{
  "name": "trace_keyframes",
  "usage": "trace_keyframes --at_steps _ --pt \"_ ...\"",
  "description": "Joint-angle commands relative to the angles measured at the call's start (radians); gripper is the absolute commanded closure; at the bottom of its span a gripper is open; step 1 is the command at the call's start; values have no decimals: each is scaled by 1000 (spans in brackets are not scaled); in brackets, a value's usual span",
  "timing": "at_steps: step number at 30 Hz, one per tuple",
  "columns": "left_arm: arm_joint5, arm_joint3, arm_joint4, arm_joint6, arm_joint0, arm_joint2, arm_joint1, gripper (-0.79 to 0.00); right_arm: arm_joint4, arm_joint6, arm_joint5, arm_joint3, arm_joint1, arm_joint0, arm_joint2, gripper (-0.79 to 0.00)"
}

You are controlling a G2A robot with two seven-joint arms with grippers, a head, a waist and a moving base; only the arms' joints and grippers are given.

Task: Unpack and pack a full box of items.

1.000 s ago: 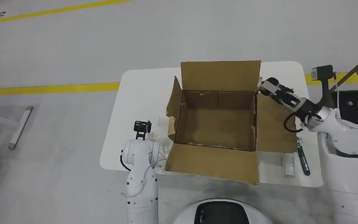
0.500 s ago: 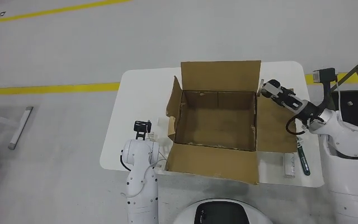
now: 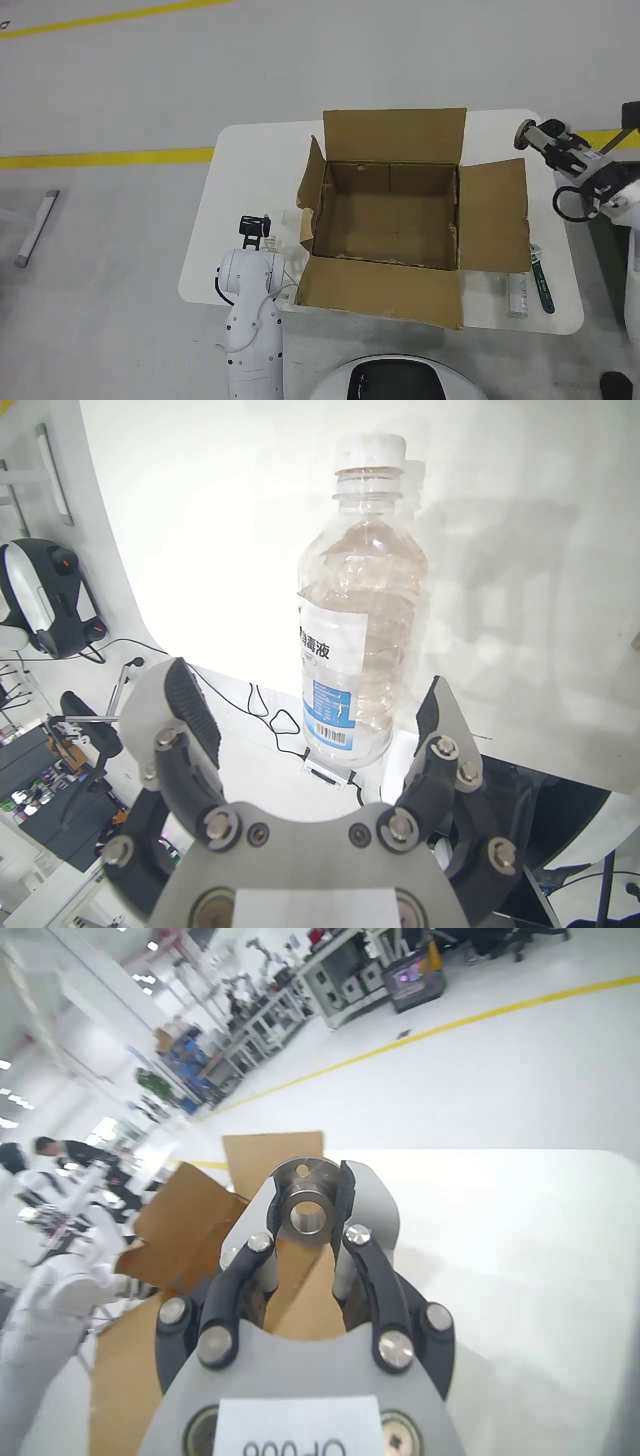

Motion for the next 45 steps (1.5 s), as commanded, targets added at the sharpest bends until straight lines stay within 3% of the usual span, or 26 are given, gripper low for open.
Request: trace_keyframes --at_steps 1,8,14,26,34,45 --pt "0 0 0 0 0 0 0 -785 -113 2 -6 -4 10 -11 20 0" --pt "0 0 0 0 0 0 0 -785 -388 48 -44 -30 42 -90 64 0" --pt "0 0 0 0 0 0 0 -785 -604 62 -49 -64 57 -159 28 0" --pt "0 0 0 0 0 0 0 -785 -748 133 -126 -20 83 -182 -42 0" --pt "0 0 0 0 0 0 0 -785 -777 182 -214 20 101 -151 -93 0" --pt "0 0 0 0 0 0 0 -785 -767 213 -221 84 117 -121 -135 0"
